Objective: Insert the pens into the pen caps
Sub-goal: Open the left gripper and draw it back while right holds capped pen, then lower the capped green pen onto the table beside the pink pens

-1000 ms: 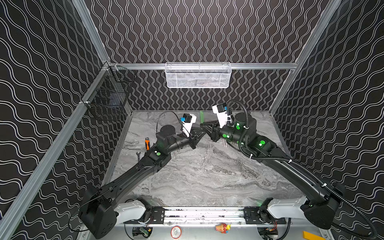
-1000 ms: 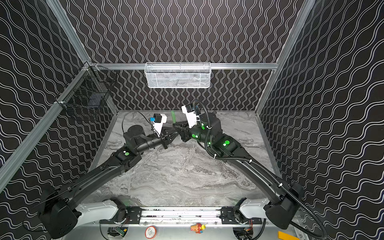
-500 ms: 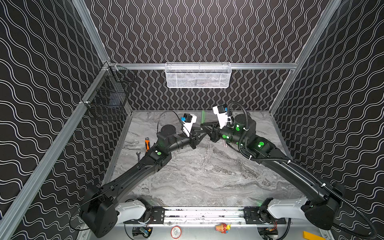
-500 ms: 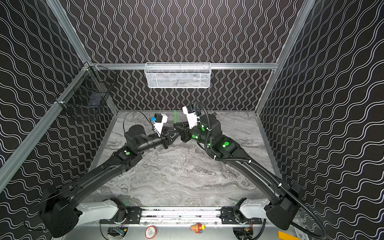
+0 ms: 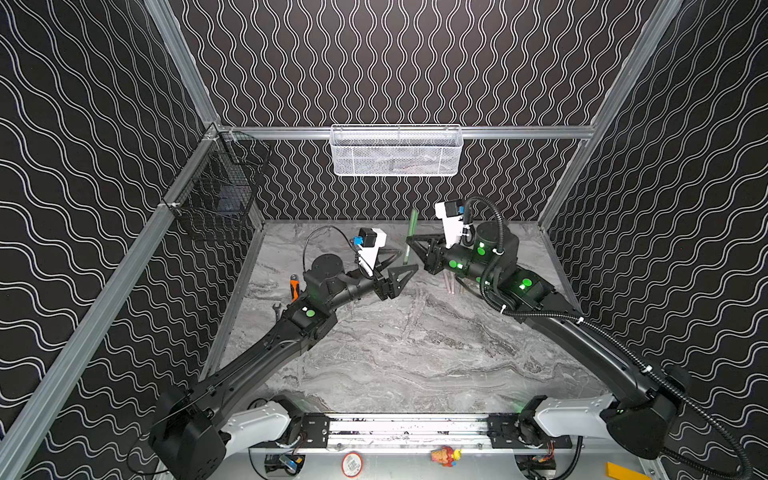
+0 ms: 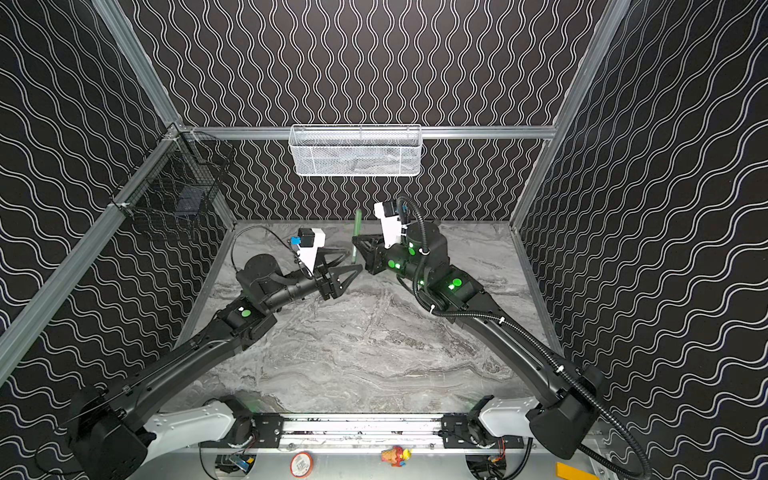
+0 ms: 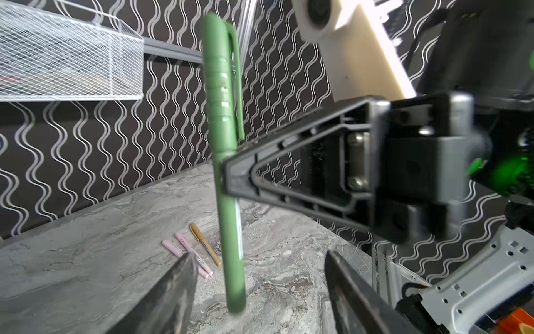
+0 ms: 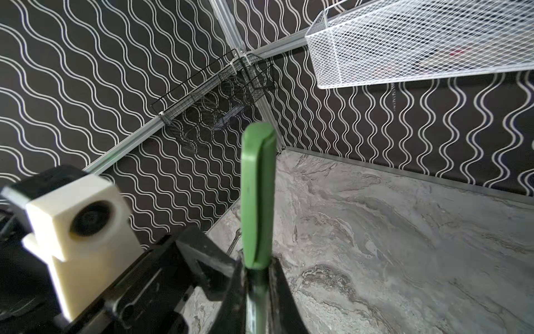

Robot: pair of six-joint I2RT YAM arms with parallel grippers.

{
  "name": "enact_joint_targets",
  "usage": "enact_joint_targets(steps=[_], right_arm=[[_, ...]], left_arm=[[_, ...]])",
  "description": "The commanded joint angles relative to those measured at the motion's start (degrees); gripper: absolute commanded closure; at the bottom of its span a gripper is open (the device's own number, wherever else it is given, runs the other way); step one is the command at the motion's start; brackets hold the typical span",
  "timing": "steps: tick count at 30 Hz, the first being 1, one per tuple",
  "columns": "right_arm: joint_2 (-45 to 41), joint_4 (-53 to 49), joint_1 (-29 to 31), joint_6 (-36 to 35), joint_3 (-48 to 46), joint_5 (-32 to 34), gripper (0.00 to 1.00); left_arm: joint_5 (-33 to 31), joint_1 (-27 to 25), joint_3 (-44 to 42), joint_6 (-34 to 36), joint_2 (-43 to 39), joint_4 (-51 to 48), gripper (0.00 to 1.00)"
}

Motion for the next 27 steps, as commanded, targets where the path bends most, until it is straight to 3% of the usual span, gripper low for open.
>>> enact_joint_targets(steps=[1, 6, 12, 27], right_arm=[[0.67, -1.45, -2.62, 1.20, -0.10, 0.70, 0.90], [6.09, -8.09, -8.60, 3.95, -2.20, -2.53, 0.90], [16.56, -14.28, -11.39, 3.85, -3.01, -6.78, 0.88], [38.88, -23.66, -13.86, 0.90, 6.92, -1.34, 0.87]], left_arm=[[-7.83, -0.04, -0.78, 1.07, -1.63, -0.02, 0.27], [-22.82, 0.00, -1.23, 1.29, -3.99, -4.58, 0.27], [-29.46, -0.05, -1.88, 2.59, -4.79, -5.65, 0.23], [-28.46, -0.05, -1.46, 1.80, -3.94, -6.44, 0.22]])
